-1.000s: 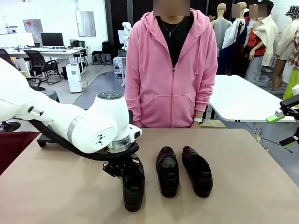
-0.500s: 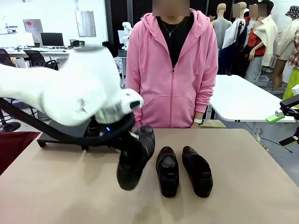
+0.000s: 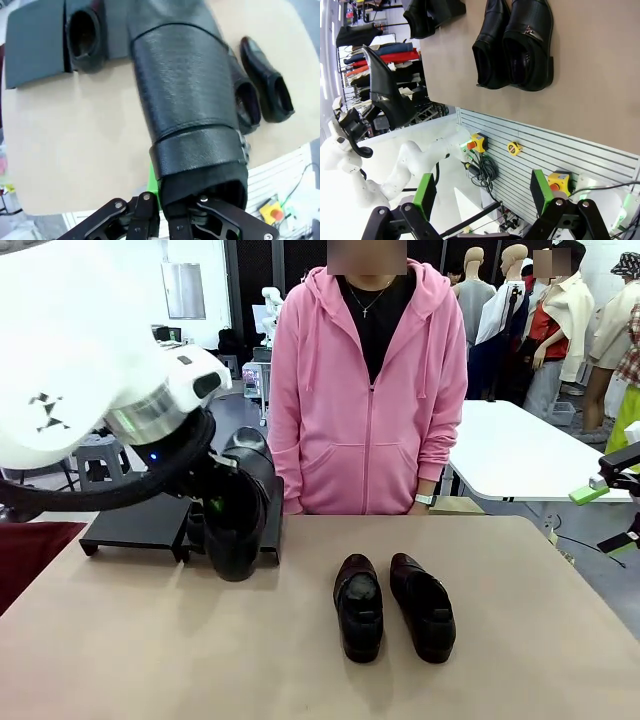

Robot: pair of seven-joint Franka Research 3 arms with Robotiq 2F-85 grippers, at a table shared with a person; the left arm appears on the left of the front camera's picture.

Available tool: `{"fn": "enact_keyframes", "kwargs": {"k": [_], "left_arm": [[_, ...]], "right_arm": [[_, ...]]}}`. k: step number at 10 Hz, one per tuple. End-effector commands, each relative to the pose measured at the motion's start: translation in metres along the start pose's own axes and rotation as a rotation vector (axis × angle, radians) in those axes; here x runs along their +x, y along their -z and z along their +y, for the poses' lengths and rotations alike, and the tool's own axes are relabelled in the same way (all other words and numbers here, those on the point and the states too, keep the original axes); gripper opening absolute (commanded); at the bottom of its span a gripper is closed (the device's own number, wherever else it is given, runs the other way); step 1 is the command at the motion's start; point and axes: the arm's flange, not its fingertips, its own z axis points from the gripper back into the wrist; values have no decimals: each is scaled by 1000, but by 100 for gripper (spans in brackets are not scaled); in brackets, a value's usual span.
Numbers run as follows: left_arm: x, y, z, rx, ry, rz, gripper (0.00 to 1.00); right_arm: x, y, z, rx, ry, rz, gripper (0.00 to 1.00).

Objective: Organize the shoes by placing them on the stand.
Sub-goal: Place the Shoe from the middle of the table onto the Shoes Stand.

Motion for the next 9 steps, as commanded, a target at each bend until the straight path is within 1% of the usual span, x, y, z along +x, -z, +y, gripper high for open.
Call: {"fn": "enact_keyframes", "kwargs": {"k": [1, 2, 3, 4, 5, 6, 7, 8, 9], "left_arm": [[3, 11, -17, -22, 69, 56, 0], [0, 0, 0, 0, 0, 0, 0], [32, 16, 11, 104, -64, 8, 0], [65, 33, 20, 119, -84, 37, 0], [97, 50, 27, 140, -126, 30, 0], [132, 70, 35, 164, -161, -1, 0], [167, 100, 47, 182, -184, -30, 0], [186, 125, 57, 174, -168, -32, 0], [192, 140, 60, 149, -156, -34, 0]], "right_arm": [[0, -2, 3, -8, 15, 5, 100], [0, -2, 3, -8, 15, 5, 100], [0, -2, 3, -8, 15, 5, 100], [0, -2, 3, -8, 15, 5, 100], [0, -2, 3, -8, 15, 5, 100], [0, -2, 3, -8, 15, 5, 100], [0, -2, 3, -8, 15, 5, 100], [0, -2, 3, -8, 15, 5, 100], [0, -2, 3, -8, 15, 5, 100]]}}
